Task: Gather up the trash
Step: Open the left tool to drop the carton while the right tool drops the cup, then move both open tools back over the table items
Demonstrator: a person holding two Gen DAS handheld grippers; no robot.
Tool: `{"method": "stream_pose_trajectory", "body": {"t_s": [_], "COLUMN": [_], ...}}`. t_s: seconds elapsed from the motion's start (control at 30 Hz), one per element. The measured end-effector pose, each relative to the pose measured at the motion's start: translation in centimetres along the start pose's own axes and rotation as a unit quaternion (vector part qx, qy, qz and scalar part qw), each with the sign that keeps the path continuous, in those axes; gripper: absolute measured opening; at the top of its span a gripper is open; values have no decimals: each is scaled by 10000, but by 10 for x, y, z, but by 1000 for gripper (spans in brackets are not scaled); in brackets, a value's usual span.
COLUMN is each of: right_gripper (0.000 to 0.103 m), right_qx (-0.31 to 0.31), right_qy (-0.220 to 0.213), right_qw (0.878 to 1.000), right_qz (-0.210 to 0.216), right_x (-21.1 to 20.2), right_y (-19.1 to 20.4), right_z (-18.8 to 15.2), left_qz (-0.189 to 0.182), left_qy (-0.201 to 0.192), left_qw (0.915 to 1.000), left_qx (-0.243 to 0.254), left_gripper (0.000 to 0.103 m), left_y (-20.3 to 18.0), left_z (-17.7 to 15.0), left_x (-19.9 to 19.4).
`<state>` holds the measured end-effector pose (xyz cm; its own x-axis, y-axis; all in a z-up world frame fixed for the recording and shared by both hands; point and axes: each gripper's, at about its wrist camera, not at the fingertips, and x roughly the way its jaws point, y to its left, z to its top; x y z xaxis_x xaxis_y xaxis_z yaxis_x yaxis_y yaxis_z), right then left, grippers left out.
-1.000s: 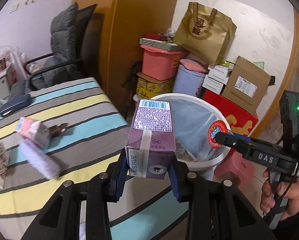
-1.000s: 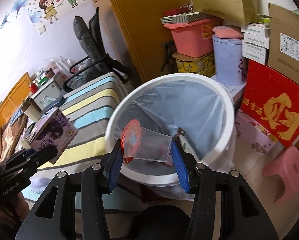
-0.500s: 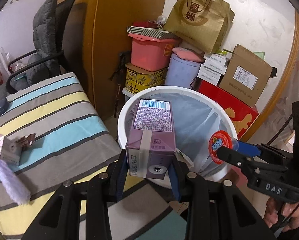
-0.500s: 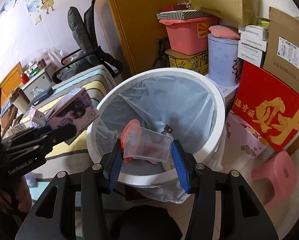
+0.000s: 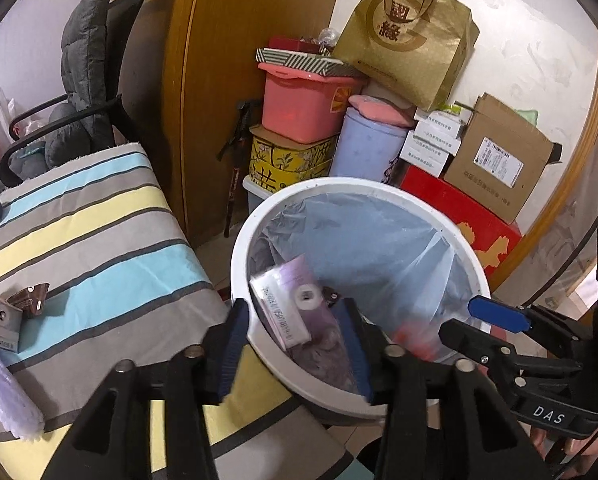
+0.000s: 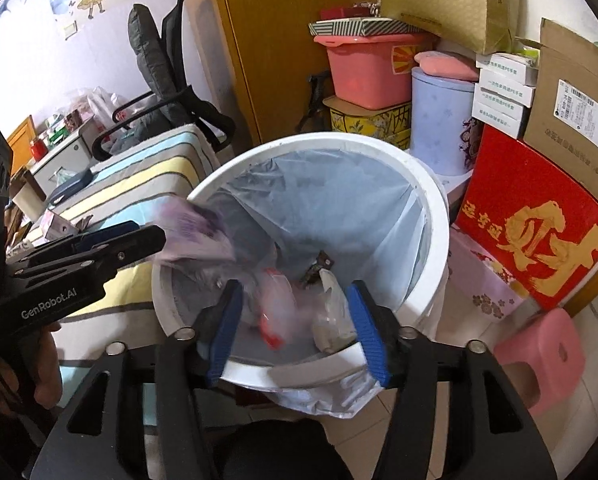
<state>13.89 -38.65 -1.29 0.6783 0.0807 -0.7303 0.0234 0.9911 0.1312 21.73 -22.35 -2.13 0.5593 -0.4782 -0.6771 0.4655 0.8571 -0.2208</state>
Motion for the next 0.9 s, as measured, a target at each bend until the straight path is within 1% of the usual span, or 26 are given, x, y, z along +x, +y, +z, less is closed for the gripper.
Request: {"method": "stream_pose_trajectory", "body": {"t_s": [0.3, 0.37, 0.53, 0.67, 0.9], "right_gripper": [58, 58, 58, 58, 58], "right_qx": [1, 22, 8, -69, -286], "right_qy": [-104, -138, -149, -174, -116], "right_qw": [9999, 9998, 9994, 9987, 9963], "right_qz": [36, 106, 300, 470, 806], "right_x": [-6, -9, -14, -20, -24], "right_y": [5, 6, 15, 27, 51], "right_z": [1, 1, -1, -5, -12], "left_qz": [-71, -75, 15, 275, 591], "left_qy": [-93, -141, -276, -459, -613], "left_qw": [9998, 9996, 9994, 9984, 9958], "left_qx": [-186, -239, -193, -203, -324], "left_gripper": [49, 49, 49, 49, 48], "left_y": [6, 8, 10, 14, 28], "left_z": [-4, -7, -14, -25, -49], "left_x": [-21, -28, -48, -71, -107]}}
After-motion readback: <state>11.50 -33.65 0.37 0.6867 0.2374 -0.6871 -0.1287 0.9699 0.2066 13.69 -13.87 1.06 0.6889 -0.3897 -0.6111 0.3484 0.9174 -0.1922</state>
